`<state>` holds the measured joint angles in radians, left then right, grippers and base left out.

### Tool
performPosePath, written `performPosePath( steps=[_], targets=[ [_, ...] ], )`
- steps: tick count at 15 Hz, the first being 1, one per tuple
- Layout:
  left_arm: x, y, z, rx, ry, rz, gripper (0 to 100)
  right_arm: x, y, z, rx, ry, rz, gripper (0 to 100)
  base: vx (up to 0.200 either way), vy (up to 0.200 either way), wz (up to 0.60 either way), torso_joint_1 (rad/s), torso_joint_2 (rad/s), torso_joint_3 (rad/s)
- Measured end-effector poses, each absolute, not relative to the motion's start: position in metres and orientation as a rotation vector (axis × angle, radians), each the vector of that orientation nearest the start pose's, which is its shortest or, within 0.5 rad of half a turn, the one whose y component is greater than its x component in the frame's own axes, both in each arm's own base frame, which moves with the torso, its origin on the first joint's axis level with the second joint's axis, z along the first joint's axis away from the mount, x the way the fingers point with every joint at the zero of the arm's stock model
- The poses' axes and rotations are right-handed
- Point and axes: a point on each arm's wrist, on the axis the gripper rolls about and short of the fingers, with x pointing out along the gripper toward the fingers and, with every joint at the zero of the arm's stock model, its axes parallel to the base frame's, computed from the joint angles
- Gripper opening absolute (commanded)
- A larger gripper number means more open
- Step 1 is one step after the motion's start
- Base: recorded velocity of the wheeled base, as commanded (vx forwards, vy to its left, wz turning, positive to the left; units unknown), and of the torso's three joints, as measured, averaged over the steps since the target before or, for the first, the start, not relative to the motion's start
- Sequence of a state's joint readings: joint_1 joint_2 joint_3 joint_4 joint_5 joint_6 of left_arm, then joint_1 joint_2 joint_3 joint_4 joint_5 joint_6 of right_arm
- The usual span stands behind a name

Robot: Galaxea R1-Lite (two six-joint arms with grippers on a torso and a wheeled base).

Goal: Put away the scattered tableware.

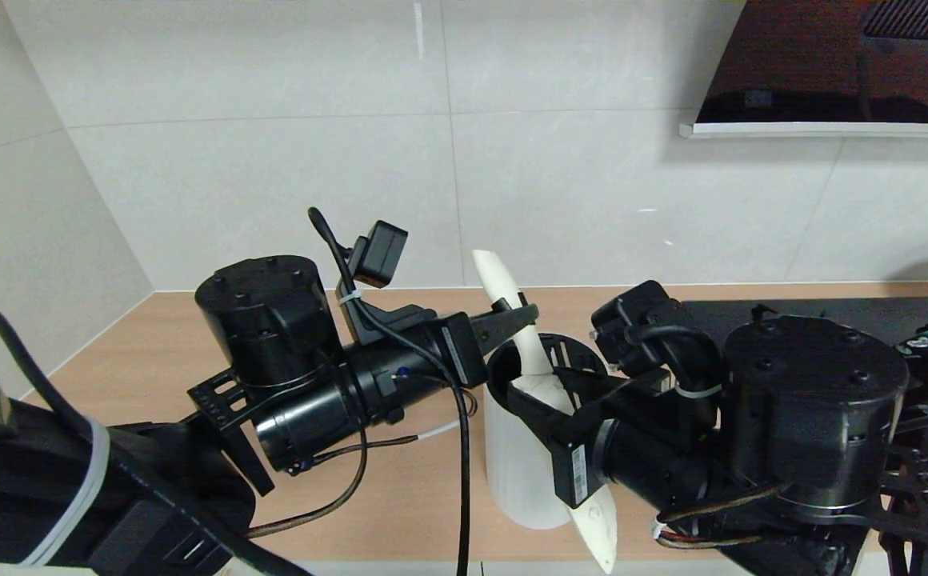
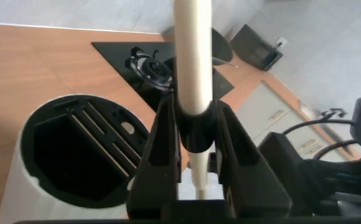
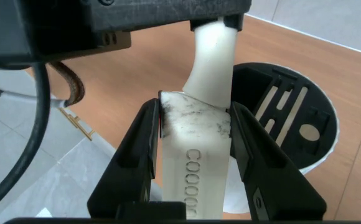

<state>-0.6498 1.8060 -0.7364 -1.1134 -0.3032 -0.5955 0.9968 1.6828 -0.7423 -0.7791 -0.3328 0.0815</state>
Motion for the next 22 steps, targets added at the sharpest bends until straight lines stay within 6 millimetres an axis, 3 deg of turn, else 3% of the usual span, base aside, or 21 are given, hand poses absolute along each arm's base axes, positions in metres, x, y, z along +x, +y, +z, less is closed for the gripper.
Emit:
performPosePath(
  steps=[5, 6, 11, 16, 18, 22],
  targets=[
    [0.251, -0.199, 0.181, -0.557, 0.235, -0.937, 0, 0.168, 0.246, 0.185, -0.022, 0.155, 0.655, 0, 0.000, 0.000, 0.00, 0.000, 0.00, 0.000],
    [0.251, -0.199, 0.182, -0.558, 0.231, -0.938, 0, 0.168, 0.246, 0.186, -0.021, 0.153, 0.654, 100, 0.000, 0.000, 0.00, 0.000, 0.00, 0.000],
    [0.244, -0.195, 0.194, -0.565, 0.193, -0.951, 0, 0.166, 0.242, 0.194, -0.004, 0.130, 0.651, 100, 0.000, 0.000, 0.00, 0.000, 0.00, 0.000],
    [0.219, -0.176, 0.235, -0.559, 0.043, -0.992, 0, 0.168, 0.206, 0.228, 0.006, 0.015, 0.582, 100, 0.000, 0.000, 0.00, 0.000, 0.00, 0.000],
    [0.214, -0.164, 0.249, -0.486, -0.059, -0.980, 0, 0.172, 0.194, 0.236, 0.003, -0.016, 0.545, 100, 0.000, 0.000, 0.00, 0.000, 0.00, 0.000],
    [0.217, -0.150, 0.263, -0.250, -0.315, -0.938, 0, 0.174, 0.189, 0.237, 0.004, -0.019, 0.524, 100, 0.000, 0.000, 0.00, 0.000, 0.00, 0.000]
  ],
)
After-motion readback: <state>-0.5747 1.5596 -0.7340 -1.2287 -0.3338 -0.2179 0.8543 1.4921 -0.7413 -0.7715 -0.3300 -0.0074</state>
